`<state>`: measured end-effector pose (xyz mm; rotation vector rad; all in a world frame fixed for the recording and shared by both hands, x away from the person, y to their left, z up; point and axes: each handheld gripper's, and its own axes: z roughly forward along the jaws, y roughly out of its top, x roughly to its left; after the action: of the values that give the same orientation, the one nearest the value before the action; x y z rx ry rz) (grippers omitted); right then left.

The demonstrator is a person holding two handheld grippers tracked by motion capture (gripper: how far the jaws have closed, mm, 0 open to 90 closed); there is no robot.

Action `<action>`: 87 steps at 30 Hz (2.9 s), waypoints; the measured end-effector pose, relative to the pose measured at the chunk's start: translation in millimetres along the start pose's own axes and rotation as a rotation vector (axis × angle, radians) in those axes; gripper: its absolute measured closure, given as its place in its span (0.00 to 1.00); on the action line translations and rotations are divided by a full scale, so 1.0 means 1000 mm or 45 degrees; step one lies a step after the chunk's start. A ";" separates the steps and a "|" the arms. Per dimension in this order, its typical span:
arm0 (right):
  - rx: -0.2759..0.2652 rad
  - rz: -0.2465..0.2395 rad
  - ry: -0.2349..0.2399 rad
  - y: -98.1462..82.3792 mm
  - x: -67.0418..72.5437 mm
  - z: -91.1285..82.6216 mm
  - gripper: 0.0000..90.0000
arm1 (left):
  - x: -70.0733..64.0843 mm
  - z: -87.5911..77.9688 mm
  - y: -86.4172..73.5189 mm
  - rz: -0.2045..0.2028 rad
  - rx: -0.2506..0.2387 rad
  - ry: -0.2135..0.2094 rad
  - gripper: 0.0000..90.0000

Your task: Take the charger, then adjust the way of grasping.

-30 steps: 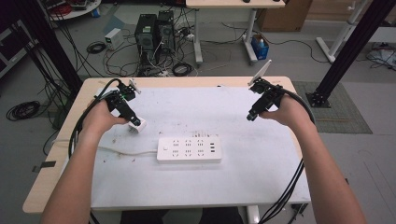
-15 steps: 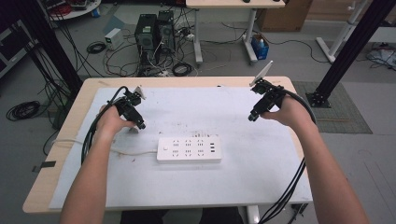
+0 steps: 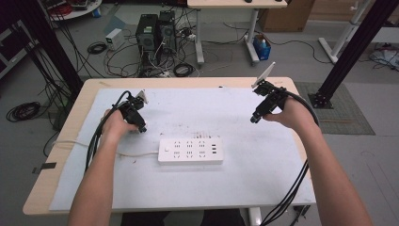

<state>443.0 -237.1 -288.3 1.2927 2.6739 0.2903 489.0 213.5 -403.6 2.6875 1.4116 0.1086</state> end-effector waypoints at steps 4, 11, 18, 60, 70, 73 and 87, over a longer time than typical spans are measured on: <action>0.002 0.003 -0.001 -0.002 -0.001 0.001 0.21 | 0.000 0.004 0.001 -0.008 0.006 -0.009 0.46; -0.007 0.010 -0.007 -0.006 -0.002 -0.002 0.21 | -0.003 -0.008 -0.002 0.006 -0.012 -0.003 0.47; -0.011 0.030 0.001 -0.010 -0.001 -0.007 0.21 | -0.017 -0.066 -0.007 0.047 -0.094 -0.005 0.47; -0.216 0.566 1.055 0.007 0.062 -0.030 0.31 | -0.150 -0.126 0.017 0.973 -0.806 -0.556 0.47; -0.187 0.625 1.125 0.017 0.077 -0.013 0.43 | -0.181 -0.127 0.029 1.110 -0.891 -0.550 0.47; -0.193 0.615 1.136 0.019 0.080 -0.010 0.62 | -0.188 -0.125 0.032 1.132 -0.874 -0.489 0.47; -0.312 0.261 0.550 0.009 0.054 -0.045 0.69 | -0.142 -0.133 0.002 0.832 -0.530 -0.059 0.23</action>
<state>407.0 -194.1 -245.5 1.5704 2.7103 0.9946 395.5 103.1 -273.3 2.6352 0.3853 0.3413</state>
